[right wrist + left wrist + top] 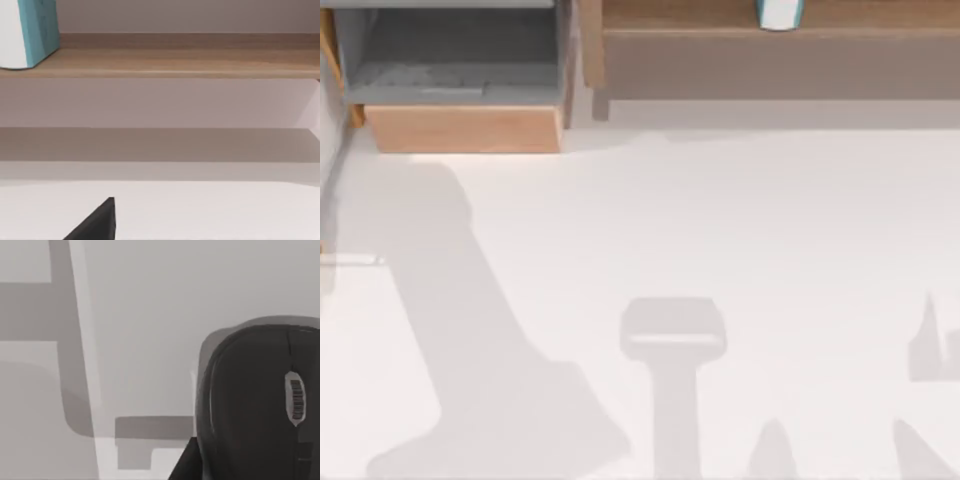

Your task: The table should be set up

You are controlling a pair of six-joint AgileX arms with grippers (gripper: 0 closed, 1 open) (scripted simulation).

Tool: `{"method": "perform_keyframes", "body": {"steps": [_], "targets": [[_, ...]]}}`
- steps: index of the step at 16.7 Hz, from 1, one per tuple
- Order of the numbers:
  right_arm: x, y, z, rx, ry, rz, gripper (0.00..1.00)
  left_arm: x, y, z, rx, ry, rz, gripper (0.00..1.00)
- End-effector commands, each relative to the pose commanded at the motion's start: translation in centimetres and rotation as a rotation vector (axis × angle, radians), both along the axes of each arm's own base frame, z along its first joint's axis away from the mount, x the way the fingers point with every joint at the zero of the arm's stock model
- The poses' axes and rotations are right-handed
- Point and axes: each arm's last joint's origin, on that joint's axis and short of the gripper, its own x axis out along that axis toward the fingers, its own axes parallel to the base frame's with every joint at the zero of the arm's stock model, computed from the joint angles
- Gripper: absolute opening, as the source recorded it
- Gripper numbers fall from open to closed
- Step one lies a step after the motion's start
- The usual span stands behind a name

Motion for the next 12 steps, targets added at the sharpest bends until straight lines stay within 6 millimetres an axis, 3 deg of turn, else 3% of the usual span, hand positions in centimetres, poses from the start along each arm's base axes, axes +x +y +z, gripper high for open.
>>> {"method": "perform_keyframes", "body": {"steps": [2,12], "targets": [[0.0,0.0,0.0,0.0,0.0,0.0,1.0,0.0,0.0,0.0,0.0,0.0,0.0,0.0],[0.0,0.0,0.0,0.0,0.0,0.0,1.0,-0.11,0.16,0.47,0.002,-0.007,0.003,0.0]]}}
